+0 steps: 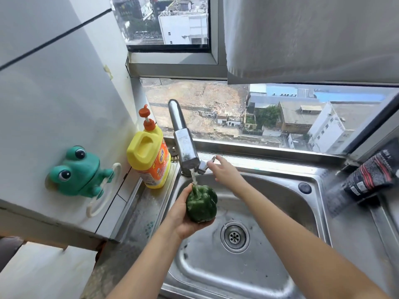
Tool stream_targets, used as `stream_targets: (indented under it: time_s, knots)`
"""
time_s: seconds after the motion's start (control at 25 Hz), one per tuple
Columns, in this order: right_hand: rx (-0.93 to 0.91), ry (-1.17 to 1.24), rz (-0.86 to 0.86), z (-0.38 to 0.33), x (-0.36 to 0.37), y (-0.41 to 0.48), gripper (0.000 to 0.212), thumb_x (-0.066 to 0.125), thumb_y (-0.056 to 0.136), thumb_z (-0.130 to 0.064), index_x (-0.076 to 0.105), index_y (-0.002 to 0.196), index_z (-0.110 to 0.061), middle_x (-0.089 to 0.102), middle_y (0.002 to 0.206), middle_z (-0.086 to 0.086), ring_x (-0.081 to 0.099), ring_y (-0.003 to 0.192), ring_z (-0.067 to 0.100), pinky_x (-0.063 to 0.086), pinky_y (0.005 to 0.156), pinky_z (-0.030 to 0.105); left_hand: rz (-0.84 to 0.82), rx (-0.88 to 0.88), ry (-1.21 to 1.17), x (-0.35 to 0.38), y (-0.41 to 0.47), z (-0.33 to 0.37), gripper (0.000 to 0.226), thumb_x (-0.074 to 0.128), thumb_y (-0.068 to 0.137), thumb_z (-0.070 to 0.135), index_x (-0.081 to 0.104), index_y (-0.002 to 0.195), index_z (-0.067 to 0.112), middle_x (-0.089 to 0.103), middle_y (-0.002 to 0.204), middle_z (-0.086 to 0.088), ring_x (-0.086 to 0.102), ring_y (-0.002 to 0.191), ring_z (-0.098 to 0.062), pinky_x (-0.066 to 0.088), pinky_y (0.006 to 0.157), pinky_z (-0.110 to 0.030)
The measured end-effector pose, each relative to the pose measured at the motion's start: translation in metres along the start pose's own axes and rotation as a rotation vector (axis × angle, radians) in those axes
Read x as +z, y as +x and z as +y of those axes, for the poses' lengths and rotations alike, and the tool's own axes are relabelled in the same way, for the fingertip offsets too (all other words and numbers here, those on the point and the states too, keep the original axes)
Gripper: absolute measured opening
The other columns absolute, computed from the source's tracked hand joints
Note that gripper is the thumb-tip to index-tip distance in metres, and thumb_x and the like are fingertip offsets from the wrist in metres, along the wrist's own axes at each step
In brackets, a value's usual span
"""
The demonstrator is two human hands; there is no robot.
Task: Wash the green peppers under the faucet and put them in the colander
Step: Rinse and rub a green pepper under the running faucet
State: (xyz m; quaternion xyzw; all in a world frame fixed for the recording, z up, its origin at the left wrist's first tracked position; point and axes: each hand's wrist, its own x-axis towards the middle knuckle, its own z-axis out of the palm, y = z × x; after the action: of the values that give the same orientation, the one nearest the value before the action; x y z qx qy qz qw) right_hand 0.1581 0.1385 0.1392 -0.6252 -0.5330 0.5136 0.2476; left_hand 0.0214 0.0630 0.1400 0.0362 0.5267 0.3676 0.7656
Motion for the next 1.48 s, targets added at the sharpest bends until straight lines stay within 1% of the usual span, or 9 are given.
stream_targets:
  time_s: [0.2,0.36,0.6,0.76,0.88,1.0,1.12,1.28,1.48]
  knots:
    - [-0.030,0.045,-0.205,0.023,0.014,-0.071,0.068,0.072,0.078,-0.044,0.042,0.138,-0.031,0.052,0.132,-0.008,0.053,0.118,0.014,0.047,0.102,0.035,0.086,0.023,0.019,0.004,0.010,-0.013,0.048,0.047,0.090,0.055,0.062,0.097,0.009,0.067,0.086,-0.019,0.061,0.083,-0.032,0.050,0.079,-0.046]
    - [-0.019,-0.099,-0.034,0.017,0.028,-0.079,0.045,0.071,0.078,-0.040,0.053,0.114,-0.020,0.062,0.106,-0.003,0.059,0.099,0.015,0.050,0.087,0.029,0.162,0.128,0.120,0.002,0.016,-0.027,0.050,0.033,0.096,0.052,0.061,0.107,0.012,0.064,0.097,-0.018,0.062,0.084,-0.030,0.053,0.069,-0.041]
    - [-0.002,-0.287,0.203,0.011,0.048,-0.073,0.035,0.042,0.095,-0.040,0.051,0.104,-0.007,0.064,0.102,0.016,0.059,0.097,0.034,0.047,0.082,0.041,0.177,0.312,0.327,0.013,0.001,-0.033,0.046,0.038,0.096,0.050,0.064,0.102,0.013,0.067,0.100,-0.014,0.065,0.091,-0.026,0.055,0.066,-0.035]
    - [-0.104,-0.209,-0.079,0.008,0.029,-0.071,0.033,0.041,0.099,-0.025,0.047,0.126,-0.007,0.056,0.123,0.015,0.053,0.109,0.026,0.043,0.088,0.034,0.200,0.324,0.415,0.013,0.000,-0.016,0.048,0.042,0.094,0.053,0.063,0.101,0.010,0.064,0.092,-0.015,0.063,0.077,-0.028,0.052,0.053,-0.032]
    - [-0.081,-0.064,-0.232,0.007,0.006,-0.068,0.037,0.053,0.095,-0.028,0.050,0.129,-0.015,0.058,0.123,0.009,0.057,0.110,0.024,0.051,0.093,0.039,0.162,0.222,0.441,0.016,-0.008,-0.002,0.043,0.037,0.094,0.057,0.060,0.086,0.021,0.063,0.086,-0.011,0.061,0.077,-0.026,0.053,0.068,-0.043]
    - [-0.144,-0.327,-0.141,0.000,0.000,-0.065,0.037,0.059,0.090,-0.041,0.055,0.116,-0.014,0.062,0.111,0.008,0.060,0.099,0.024,0.054,0.085,0.040,0.161,0.194,0.454,0.018,-0.010,-0.001,0.050,0.027,0.094,0.061,0.058,0.088,0.021,0.062,0.088,-0.012,0.061,0.082,-0.030,0.052,0.074,-0.045]
    - [-0.222,-0.552,0.073,-0.009,0.016,-0.066,0.031,0.044,0.096,-0.036,0.051,0.102,-0.007,0.064,0.100,0.017,0.059,0.090,0.034,0.046,0.074,0.039,0.182,0.258,0.418,0.020,-0.007,-0.007,0.053,0.028,0.093,0.062,0.058,0.103,0.019,0.062,0.100,-0.015,0.062,0.093,-0.034,0.054,0.070,-0.043]
    - [-0.113,-0.218,0.167,-0.014,0.039,-0.061,0.023,0.035,0.099,-0.022,0.050,0.106,-0.006,0.062,0.108,0.019,0.057,0.100,0.035,0.038,0.075,0.035,0.173,0.478,0.458,0.022,-0.001,-0.009,0.051,0.035,0.097,0.051,0.062,0.110,0.011,0.067,0.099,-0.016,0.066,0.092,-0.033,0.056,0.071,-0.044]
    - [-0.124,-0.022,-0.181,-0.007,0.019,-0.057,0.033,0.052,0.095,-0.026,0.050,0.126,-0.014,0.059,0.123,0.011,0.058,0.111,0.023,0.051,0.094,0.040,0.227,0.350,0.564,0.011,-0.006,0.017,0.029,0.045,0.093,0.044,0.061,0.085,0.020,0.062,0.106,-0.018,0.062,0.095,-0.034,0.056,0.074,-0.046]
